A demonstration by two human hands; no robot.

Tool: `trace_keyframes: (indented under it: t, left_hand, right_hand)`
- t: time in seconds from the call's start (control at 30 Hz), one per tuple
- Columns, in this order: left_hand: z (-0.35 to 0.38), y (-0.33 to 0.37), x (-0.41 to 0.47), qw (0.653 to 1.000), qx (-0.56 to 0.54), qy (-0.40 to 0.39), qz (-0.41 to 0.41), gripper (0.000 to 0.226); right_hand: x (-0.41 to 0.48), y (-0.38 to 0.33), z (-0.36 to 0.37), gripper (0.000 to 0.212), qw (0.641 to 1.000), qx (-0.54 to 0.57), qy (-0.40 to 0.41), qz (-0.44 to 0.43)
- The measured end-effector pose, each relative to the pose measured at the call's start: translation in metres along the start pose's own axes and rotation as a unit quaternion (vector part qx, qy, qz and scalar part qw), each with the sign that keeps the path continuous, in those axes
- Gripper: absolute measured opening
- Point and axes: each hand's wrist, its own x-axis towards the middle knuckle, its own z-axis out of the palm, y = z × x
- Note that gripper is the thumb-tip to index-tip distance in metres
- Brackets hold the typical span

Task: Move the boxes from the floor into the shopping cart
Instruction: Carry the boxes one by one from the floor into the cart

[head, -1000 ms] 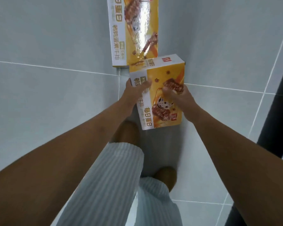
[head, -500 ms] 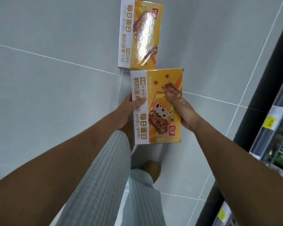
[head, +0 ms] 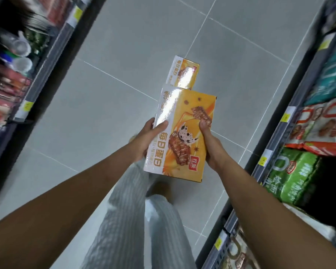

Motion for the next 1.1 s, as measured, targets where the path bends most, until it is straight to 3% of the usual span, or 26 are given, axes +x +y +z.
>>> trace_keyframes:
  t: [0.07, 0.17, 0.3, 0.4, 0.53, 0.63, 0.7, 0.73, 0.83, 0.97, 1.03, 1.1]
  left_hand:
    - [0.003, 0.002, -0.046, 1.000, 0.006, 0.027, 0.003, 0.089]
    - [0.005, 0.006, -0.109, 0.997, 0.008, 0.079, 0.017, 0.076]
    - [0.001, 0.002, -0.193, 0.988, -0.022, 0.149, 0.039, 0.063]
    - [-0.005, -0.009, -0.244, 0.980, -0.051, 0.187, 0.040, 0.066]
    - [-0.026, -0.033, -0.309, 0.965, -0.105, 0.236, 0.051, 0.083]
    - [-0.047, -0.067, -0.369, 0.945, -0.160, 0.274, 0.078, 0.082]
    - [-0.058, -0.099, -0.409, 0.926, -0.205, 0.305, 0.091, 0.077]
    - [-0.063, -0.115, -0.429, 0.914, -0.230, 0.319, 0.097, 0.073]
    - [-0.075, -0.152, -0.480, 0.892, -0.291, 0.325, 0.118, 0.060]
    - [-0.087, -0.214, -0.558, 0.861, -0.341, 0.341, 0.160, 0.064]
    - [-0.090, -0.248, -0.600, 0.836, -0.377, 0.356, 0.180, 0.061]
    - [-0.096, -0.277, -0.635, 0.811, -0.410, 0.369, 0.195, 0.065]
  right_hand:
    - [-0.036, -0.009, 0.008, 0.063, 0.999, -0.025, -0.033, -0.009]
    - [-0.078, -0.024, 0.026, 0.061, 0.997, -0.050, -0.052, 0.001]
    - [-0.132, -0.036, 0.065, 0.091, 0.992, -0.083, -0.094, 0.012]
    - [-0.174, -0.036, 0.092, 0.083, 0.983, -0.112, -0.143, -0.006]
    - [-0.224, -0.029, 0.136, 0.074, 0.970, -0.188, -0.150, -0.036]
    - [-0.264, -0.016, 0.186, 0.087, 0.950, -0.257, -0.166, -0.058]
    - [-0.301, 0.003, 0.220, 0.055, 0.930, -0.292, -0.207, -0.085]
    - [-0.319, 0.016, 0.235, 0.049, 0.926, -0.299, -0.217, -0.083]
    - [-0.355, 0.052, 0.268, 0.080, 0.911, -0.324, -0.248, -0.063]
    - [-0.406, 0.099, 0.314, 0.099, 0.879, -0.375, -0.285, -0.068]
    - [-0.448, 0.124, 0.340, 0.099, 0.860, -0.404, -0.302, -0.080]
    - [-0.480, 0.145, 0.367, 0.084, 0.840, -0.421, -0.330, -0.092]
